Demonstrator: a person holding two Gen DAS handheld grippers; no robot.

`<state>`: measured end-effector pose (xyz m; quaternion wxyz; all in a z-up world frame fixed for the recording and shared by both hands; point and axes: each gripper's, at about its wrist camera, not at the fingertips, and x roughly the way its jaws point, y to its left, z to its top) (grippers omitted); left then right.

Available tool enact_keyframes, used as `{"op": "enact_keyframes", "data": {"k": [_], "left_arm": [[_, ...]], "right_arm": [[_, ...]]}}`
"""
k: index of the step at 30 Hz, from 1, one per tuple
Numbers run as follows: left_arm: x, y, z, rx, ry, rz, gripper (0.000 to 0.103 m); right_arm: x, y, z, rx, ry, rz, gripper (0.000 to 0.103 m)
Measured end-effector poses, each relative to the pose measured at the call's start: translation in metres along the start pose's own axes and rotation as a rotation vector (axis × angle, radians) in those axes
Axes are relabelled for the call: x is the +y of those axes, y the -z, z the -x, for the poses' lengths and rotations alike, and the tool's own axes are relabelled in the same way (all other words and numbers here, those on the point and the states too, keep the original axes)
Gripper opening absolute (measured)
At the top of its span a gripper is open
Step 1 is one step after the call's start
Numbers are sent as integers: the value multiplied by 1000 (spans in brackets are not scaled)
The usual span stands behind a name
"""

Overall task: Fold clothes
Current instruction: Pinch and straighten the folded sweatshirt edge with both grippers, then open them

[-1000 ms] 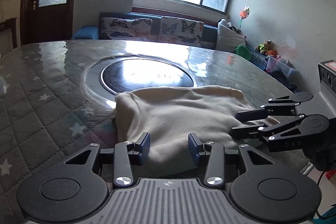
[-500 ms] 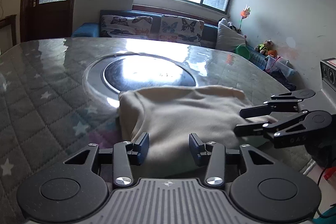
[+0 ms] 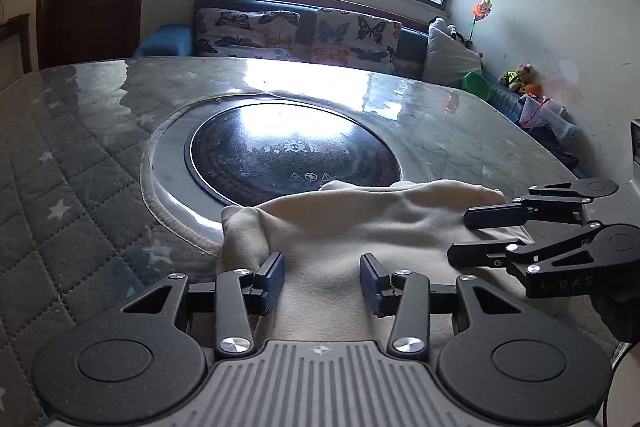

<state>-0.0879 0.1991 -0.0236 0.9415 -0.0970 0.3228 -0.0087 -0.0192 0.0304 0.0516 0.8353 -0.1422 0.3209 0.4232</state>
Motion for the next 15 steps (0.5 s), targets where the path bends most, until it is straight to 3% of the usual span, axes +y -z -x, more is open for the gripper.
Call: {"op": "enact_keyframes", "data": {"k": [6,15], "left_arm": [[3,-8,1,-28,-16,-4,49],[12,-11,-9,-12,-13,12,49]], "right_arm": [[2,-22,-14,-18,-14,4,47],[-1,-39,-49,24,13,-38,44]]}}
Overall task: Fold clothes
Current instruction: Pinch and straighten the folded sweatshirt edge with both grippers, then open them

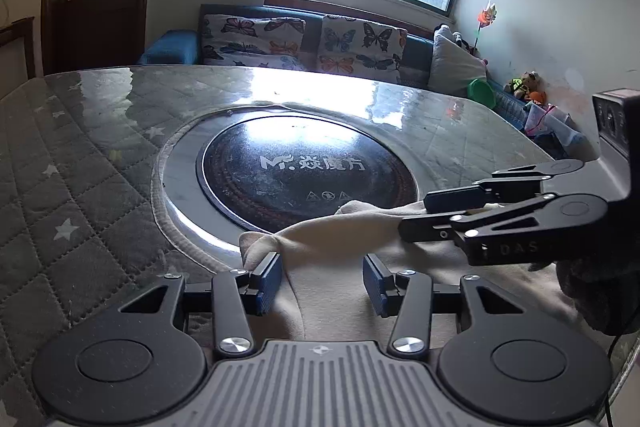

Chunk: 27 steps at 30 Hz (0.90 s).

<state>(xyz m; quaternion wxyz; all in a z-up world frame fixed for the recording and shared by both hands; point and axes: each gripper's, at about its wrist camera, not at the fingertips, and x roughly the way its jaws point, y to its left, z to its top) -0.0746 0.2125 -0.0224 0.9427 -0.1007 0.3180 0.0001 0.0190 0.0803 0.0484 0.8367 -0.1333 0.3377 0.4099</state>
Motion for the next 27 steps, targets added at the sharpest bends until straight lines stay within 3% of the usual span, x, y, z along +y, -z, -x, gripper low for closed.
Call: {"op": "enact_keyframes", "data": {"k": [17,21,23,25,27], "left_arm": [[4,-10,-6,19,-46,36,51],[2,-11,-3,16,-51,40,59],[1,-10,-2,17,-59,39,62],[0,-9,1,11,-71,38,72],[0,-9,5,5,-77,37,73]], "right_arm": [[1,-7,-9,6,14,0,45],[5,-7,2,-16,15,15,47],[8,-5,9,-24,14,18,52],[10,-2,15,-32,13,20,54],[12,0,20,-38,9,26,57]]}}
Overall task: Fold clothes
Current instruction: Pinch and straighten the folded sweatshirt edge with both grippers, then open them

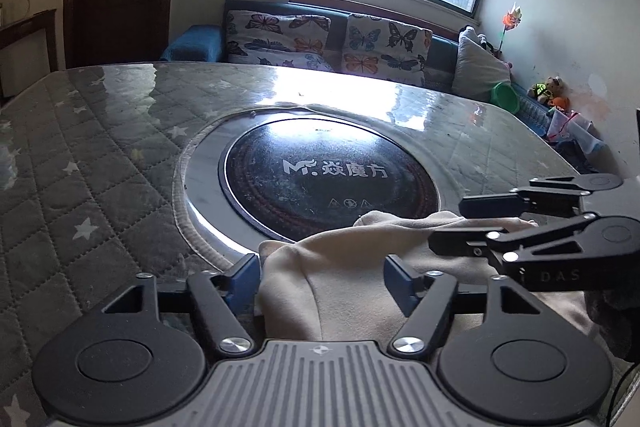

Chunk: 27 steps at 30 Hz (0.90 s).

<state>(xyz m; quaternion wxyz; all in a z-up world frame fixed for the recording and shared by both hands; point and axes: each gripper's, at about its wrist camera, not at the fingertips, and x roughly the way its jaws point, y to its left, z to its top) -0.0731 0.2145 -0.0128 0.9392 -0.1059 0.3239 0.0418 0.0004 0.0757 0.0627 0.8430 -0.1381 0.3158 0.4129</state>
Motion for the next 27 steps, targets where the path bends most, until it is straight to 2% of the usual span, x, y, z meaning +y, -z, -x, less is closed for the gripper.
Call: {"op": "enact_keyframes", "data": {"k": [5,7,11,12,17,19,21,27], "left_arm": [[-3,2,9,-19,-14,1,86],[-5,3,11,-24,-16,-4,92],[-7,4,16,-33,-7,-6,102],[-8,4,18,-36,-5,-6,103],[-10,9,26,-48,12,-4,103],[-9,12,29,-52,24,5,103],[-8,15,32,-64,24,8,103],[-10,20,35,-66,11,8,103]], "right_arm": [[8,8,13,-20,1,16,67],[9,12,16,-20,1,10,74],[12,20,23,-19,-4,2,76],[12,22,25,-20,-4,0,82],[14,35,38,-37,-4,-17,87],[15,40,43,-45,2,-30,98],[15,46,45,-56,14,-33,102],[13,60,40,-49,29,-70,103]]}}
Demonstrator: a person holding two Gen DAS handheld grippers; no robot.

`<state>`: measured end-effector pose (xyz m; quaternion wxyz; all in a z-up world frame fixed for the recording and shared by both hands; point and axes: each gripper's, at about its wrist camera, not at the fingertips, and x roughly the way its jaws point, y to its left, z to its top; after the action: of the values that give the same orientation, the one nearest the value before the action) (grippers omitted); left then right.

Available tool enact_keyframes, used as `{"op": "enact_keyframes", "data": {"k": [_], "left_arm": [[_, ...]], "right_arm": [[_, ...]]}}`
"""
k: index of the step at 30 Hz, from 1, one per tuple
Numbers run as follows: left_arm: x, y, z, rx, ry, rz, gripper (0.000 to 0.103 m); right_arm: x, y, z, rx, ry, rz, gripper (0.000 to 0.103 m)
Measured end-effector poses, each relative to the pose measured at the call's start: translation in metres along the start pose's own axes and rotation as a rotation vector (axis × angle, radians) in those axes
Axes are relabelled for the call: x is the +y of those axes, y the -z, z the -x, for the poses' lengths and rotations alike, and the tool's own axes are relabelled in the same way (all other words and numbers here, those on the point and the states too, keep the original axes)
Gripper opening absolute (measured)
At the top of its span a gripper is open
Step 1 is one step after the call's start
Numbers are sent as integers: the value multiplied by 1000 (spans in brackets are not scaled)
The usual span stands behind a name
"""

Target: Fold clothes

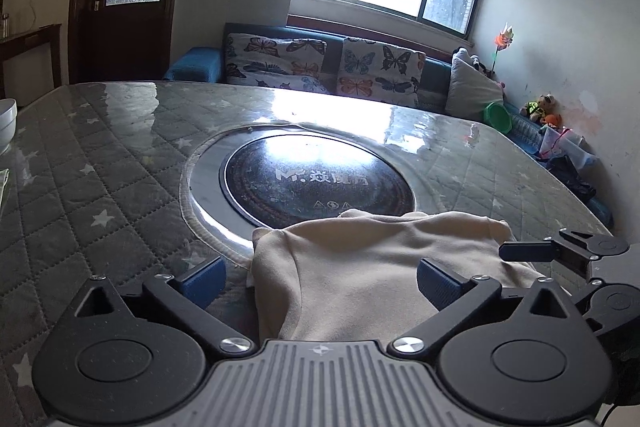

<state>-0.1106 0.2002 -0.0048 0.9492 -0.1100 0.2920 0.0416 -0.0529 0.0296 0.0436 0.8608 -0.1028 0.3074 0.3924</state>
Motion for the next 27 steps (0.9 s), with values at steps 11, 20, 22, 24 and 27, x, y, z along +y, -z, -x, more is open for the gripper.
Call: {"op": "enact_keyframes", "data": {"k": [11,20,22,24,27], "left_arm": [[-3,18,-2,51,-7,-2,103],[-3,23,-1,61,-20,2,103],[-2,25,-1,63,-20,7,103],[-3,26,-2,69,-22,8,103],[-3,27,-3,76,-22,11,103]], "right_arm": [[8,15,-9,0,34,19,103],[10,13,11,-21,18,31,103],[14,17,17,-28,18,48,103],[15,21,16,-8,25,62,103],[13,27,14,14,22,54,103]]}}
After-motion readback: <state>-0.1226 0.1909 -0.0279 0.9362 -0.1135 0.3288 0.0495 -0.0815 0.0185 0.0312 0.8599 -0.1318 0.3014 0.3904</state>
